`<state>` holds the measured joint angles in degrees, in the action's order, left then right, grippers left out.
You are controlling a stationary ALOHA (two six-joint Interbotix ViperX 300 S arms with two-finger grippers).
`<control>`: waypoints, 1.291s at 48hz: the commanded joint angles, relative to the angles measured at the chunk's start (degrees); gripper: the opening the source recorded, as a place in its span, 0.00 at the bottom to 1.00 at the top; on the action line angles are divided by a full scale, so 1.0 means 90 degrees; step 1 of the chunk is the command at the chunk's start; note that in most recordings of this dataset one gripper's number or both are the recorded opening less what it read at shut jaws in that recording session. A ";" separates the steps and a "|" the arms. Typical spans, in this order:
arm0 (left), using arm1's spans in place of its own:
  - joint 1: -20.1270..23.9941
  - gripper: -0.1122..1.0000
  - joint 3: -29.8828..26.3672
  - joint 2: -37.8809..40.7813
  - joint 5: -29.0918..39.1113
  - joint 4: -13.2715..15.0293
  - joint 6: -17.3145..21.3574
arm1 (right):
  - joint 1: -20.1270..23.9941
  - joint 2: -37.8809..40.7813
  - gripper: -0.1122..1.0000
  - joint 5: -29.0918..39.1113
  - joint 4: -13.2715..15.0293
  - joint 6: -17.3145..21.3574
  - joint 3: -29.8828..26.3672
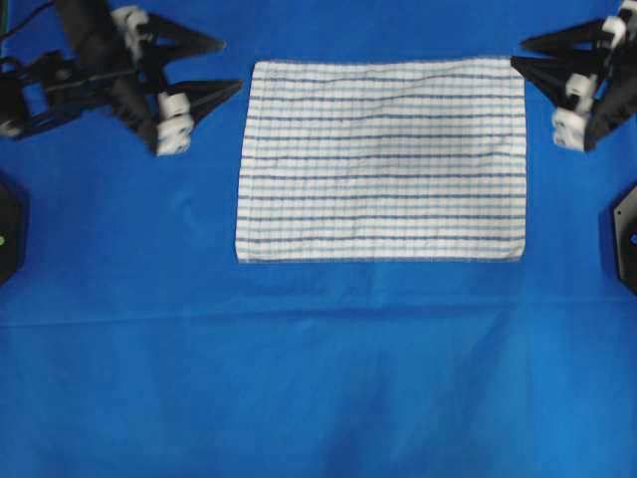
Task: Fold the blue towel.
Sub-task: 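Move both grippers to the towel's far corners and grasp them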
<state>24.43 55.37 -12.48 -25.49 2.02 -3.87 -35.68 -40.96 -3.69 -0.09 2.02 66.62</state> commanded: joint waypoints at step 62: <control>0.1055 0.57 -0.1924 0.3535 0.0488 -0.0039 0.0469 | -0.1904 0.4385 0.37 -0.0869 0.0352 -0.0117 -0.0615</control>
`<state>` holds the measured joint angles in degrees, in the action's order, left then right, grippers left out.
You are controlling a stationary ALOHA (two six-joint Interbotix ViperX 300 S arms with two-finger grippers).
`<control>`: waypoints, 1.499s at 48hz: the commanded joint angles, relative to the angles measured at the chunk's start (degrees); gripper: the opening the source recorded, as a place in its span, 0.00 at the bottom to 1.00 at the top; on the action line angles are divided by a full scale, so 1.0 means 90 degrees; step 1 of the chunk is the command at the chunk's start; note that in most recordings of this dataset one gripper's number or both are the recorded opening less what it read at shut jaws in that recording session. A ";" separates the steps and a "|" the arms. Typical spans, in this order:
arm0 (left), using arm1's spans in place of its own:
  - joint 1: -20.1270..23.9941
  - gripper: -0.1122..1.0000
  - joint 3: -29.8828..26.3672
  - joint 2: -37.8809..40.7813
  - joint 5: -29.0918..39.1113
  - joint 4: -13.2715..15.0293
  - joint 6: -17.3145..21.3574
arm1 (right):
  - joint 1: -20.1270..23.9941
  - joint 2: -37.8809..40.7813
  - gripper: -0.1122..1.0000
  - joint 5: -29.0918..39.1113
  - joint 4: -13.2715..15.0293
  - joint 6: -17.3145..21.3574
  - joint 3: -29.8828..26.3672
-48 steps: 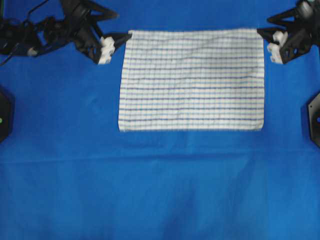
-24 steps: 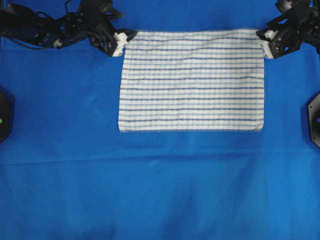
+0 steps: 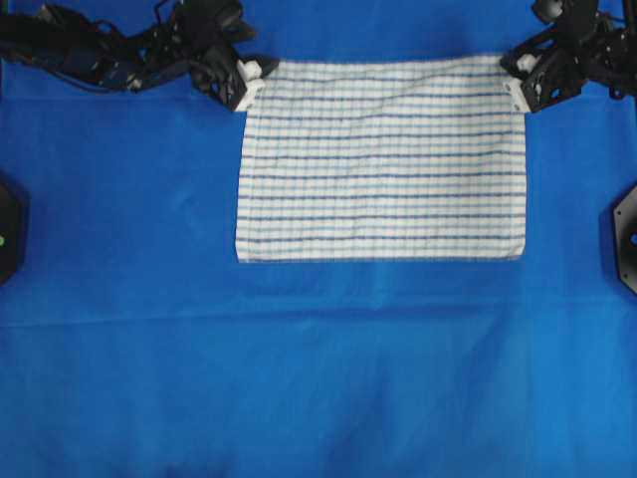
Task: Fold the blue towel.
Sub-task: 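Move both grippers to the towel's far corners and grasp them, then pull both held corners toward the near edge, folding towel in half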
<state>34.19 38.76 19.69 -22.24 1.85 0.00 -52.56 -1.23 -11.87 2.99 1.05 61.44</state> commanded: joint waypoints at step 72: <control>-0.0479 0.11 0.0410 -0.1934 0.1016 -0.0020 0.0264 | 0.0967 -0.2490 0.15 0.1123 -0.0127 0.0234 0.0244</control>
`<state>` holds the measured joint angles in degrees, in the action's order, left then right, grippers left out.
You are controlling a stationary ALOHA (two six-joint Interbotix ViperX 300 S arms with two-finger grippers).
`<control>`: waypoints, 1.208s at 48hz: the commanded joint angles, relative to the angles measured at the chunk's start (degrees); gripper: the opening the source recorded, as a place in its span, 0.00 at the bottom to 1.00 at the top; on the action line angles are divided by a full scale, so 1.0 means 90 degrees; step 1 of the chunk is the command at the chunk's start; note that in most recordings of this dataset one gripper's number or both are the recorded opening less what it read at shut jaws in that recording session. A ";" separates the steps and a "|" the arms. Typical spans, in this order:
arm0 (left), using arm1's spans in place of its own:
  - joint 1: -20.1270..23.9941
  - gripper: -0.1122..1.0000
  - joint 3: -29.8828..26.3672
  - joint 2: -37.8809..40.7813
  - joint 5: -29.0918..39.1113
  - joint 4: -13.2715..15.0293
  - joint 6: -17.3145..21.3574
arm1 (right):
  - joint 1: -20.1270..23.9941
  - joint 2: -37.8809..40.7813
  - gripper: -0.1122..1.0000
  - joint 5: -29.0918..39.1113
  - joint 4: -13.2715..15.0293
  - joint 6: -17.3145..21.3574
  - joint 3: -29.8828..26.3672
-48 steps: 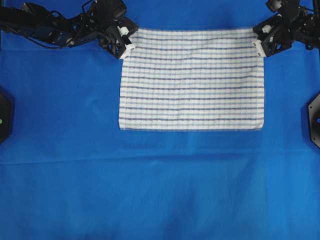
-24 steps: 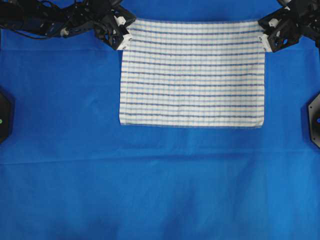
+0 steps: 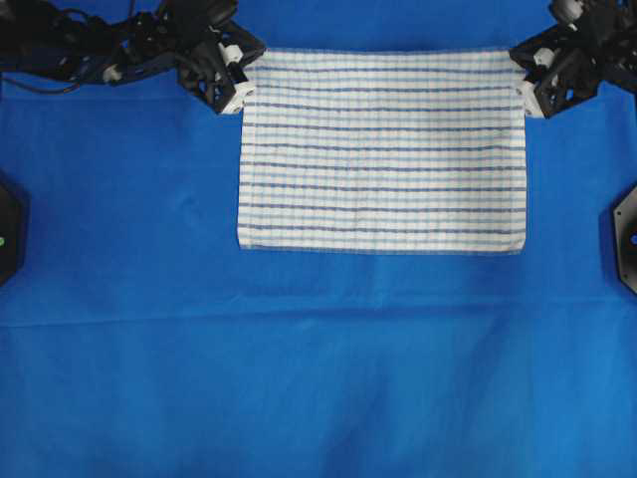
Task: Fold the blue towel.
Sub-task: 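Pull both held corners toward the near edge, folding towel in half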
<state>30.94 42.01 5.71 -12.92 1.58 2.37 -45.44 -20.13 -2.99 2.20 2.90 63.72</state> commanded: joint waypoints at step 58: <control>-0.2646 0.11 0.1025 -0.1318 0.0742 0.0010 -0.0430 | 0.3682 -0.1797 0.15 0.2402 -0.0068 0.1895 0.0479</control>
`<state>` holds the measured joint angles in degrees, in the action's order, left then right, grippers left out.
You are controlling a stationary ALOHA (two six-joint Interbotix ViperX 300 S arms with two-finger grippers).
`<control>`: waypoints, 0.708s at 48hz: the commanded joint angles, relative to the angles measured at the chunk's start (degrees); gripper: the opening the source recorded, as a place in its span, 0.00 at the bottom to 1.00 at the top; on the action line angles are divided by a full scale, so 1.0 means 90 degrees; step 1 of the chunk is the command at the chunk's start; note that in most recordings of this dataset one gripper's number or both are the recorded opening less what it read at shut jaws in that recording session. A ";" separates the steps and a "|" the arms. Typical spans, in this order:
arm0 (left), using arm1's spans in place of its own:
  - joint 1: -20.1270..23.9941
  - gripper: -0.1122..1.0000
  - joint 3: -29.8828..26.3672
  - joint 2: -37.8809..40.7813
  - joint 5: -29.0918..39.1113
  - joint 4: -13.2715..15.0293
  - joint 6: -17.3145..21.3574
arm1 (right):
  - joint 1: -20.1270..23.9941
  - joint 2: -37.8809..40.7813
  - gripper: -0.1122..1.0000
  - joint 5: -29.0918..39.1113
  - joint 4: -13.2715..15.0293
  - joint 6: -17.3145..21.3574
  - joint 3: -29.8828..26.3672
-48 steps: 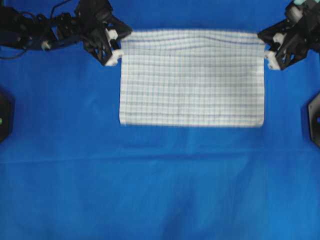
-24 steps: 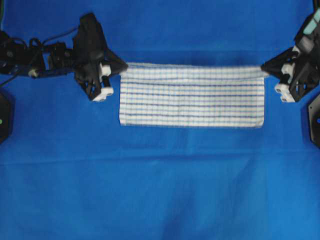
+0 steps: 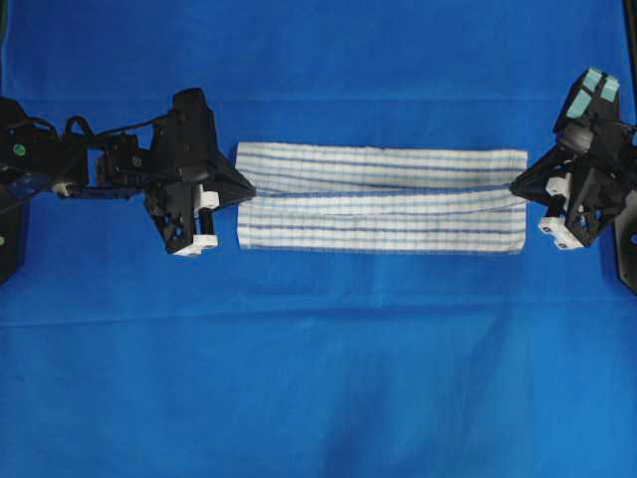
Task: Fold the blue towel.
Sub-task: 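Pull both held corners toward the near edge, folding towel in half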
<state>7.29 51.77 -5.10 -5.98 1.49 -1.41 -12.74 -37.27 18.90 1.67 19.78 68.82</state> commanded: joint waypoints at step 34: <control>-0.0059 0.56 -0.0059 -0.0020 -0.0039 0.0049 -0.0020 | 0.0293 0.0322 0.56 -0.0039 -0.0156 0.0020 -0.0127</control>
<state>6.94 51.77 -4.31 -6.06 1.85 -1.58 -10.28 -34.28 18.90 0.35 19.86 68.82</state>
